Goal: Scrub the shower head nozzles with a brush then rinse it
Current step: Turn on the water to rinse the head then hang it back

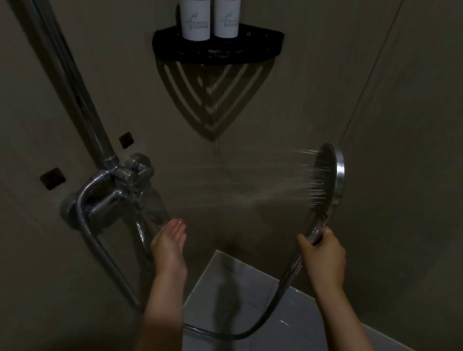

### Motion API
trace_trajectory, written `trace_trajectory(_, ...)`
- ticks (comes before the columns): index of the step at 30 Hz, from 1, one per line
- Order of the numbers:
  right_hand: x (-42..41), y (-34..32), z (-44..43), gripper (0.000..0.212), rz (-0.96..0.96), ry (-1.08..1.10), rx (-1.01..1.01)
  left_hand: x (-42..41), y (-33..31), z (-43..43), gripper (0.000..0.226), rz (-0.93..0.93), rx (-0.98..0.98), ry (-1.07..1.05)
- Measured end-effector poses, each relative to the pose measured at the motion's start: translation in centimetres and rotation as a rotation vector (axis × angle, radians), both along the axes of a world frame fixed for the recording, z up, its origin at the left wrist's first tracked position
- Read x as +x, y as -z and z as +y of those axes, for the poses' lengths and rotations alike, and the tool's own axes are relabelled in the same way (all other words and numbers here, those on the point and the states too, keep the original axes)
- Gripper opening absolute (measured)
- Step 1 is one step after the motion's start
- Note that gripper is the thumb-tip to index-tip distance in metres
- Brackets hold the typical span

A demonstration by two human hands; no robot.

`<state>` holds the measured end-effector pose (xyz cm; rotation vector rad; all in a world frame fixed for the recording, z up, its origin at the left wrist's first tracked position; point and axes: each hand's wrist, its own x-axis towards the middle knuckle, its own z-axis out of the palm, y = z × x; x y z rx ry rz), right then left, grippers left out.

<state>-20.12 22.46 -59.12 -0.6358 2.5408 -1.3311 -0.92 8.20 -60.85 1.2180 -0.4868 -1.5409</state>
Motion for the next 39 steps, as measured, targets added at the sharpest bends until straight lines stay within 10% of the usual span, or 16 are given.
trace_trajectory(39, 0.4, -0.3, -2.4, 0.015, -0.015, -0.042, 0.065, 1.0, 0.6, -2.4, 0.038, 0.058, 0.05, -0.087)
